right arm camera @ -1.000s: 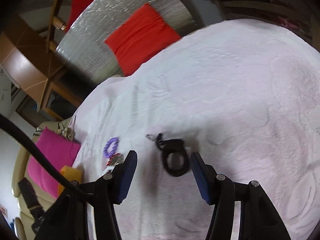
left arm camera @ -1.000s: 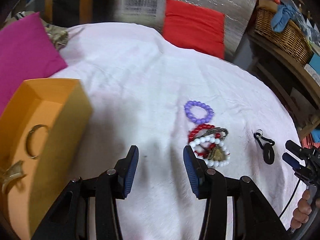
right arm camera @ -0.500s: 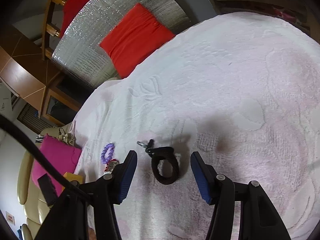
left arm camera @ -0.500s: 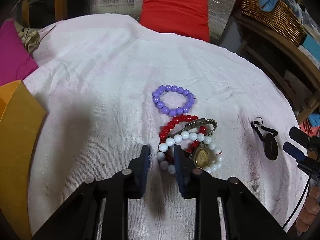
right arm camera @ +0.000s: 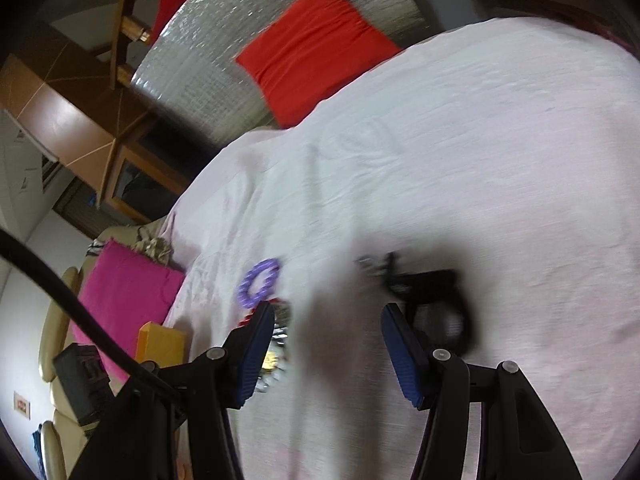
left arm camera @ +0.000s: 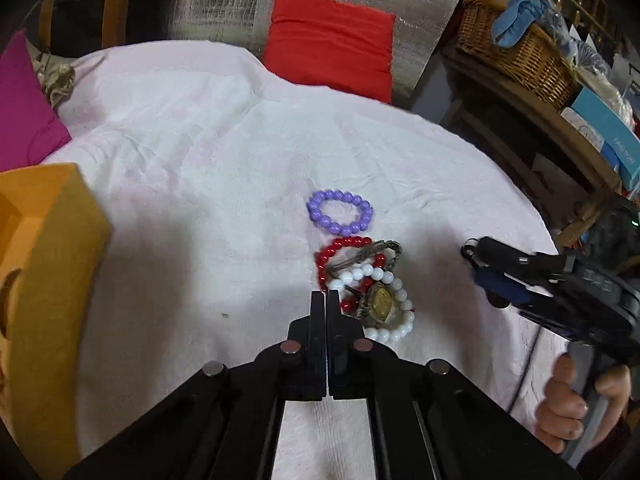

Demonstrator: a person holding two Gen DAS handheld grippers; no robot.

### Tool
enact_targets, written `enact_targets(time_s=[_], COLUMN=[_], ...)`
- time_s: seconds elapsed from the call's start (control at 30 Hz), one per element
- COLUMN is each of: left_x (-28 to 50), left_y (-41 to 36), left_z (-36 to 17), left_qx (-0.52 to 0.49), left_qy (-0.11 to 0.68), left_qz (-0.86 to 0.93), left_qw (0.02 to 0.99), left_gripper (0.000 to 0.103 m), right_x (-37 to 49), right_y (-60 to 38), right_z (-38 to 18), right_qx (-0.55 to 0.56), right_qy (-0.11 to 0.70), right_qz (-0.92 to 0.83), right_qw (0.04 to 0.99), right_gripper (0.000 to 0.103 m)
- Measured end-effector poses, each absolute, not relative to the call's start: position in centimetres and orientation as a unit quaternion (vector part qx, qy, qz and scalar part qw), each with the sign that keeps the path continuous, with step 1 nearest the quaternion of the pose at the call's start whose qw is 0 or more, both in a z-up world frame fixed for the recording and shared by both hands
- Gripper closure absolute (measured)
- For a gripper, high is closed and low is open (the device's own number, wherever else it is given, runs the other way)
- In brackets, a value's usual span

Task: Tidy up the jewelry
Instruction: 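Move both grippers back over the remaining bracelets, then grasp the silver watch under the bracelets with the right gripper and pull it out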

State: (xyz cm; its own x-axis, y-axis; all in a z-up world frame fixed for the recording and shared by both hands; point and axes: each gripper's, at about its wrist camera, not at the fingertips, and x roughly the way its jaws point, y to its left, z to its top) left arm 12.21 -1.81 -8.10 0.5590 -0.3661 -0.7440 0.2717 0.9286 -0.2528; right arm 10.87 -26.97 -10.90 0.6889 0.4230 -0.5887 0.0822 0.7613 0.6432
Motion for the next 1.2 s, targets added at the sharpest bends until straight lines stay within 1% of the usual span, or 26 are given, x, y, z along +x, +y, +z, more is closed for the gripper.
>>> enact_targets(time_s=[0.07,0.1,0.23,0.3,0.4,0.47,0.5,0.53,0.73,0.93,1.2], left_x=[11.9,11.9,12.1,12.2,12.1,12.3,12.3,12.3,12.1,11.9,11.2], left_y=[-1.0,-0.4,0.9,1.2,1.9,2.1,2.3,2.5,1.9,0.5,-3.8], left_z=[-7.9,-8.0,-8.5,-8.6,-8.6,-8.6,-8.6,-8.6,-8.2,-7.7,-7.7], left_qx=[-0.047,-0.051,-0.051,-0.050,-0.042,-0.042,-0.043,-0.046,-0.045,-0.047,-0.037], left_qy=[0.428,0.431,0.443,0.446,0.446,0.447,0.447,0.447,0.443,0.441,0.441], left_qz=[-0.176,-0.173,-0.158,-0.155,-0.148,-0.145,-0.143,-0.142,-0.144,-0.156,-0.194], left_qw=[0.885,0.884,0.881,0.880,0.882,0.882,0.882,0.882,0.884,0.883,0.875], left_gripper=[0.103,0.103,0.103,0.103,0.103,0.103,0.103,0.103,0.103,0.103,0.103], right_x=[11.5,11.9,13.2,14.1,15.5,16.0,16.2,16.3,15.0,11.1,5.7], right_y=[-25.8,-25.1,-23.0,-22.1,-20.9,-20.2,-20.0,-19.9,-21.7,-25.6,-32.2], right_z=[-11.1,-11.3,-11.6,-12.0,-12.8,-13.1,-13.1,-13.1,-12.5,-10.6,-9.8], right_qx=[0.328,0.325,0.314,0.313,0.312,0.302,0.294,0.294,0.300,0.300,0.318], right_qy=[0.387,0.393,0.398,0.404,0.422,0.424,0.425,0.425,0.407,0.398,0.404], right_qz=[0.111,0.119,0.123,0.121,0.120,0.113,0.104,0.100,0.087,0.069,0.042], right_qw=[0.854,0.852,0.853,0.851,0.843,0.846,0.850,0.850,0.859,0.864,0.857], right_gripper=[0.053,0.060,0.061,0.064,0.064,0.072,0.083,0.090,0.090,0.090,0.090])
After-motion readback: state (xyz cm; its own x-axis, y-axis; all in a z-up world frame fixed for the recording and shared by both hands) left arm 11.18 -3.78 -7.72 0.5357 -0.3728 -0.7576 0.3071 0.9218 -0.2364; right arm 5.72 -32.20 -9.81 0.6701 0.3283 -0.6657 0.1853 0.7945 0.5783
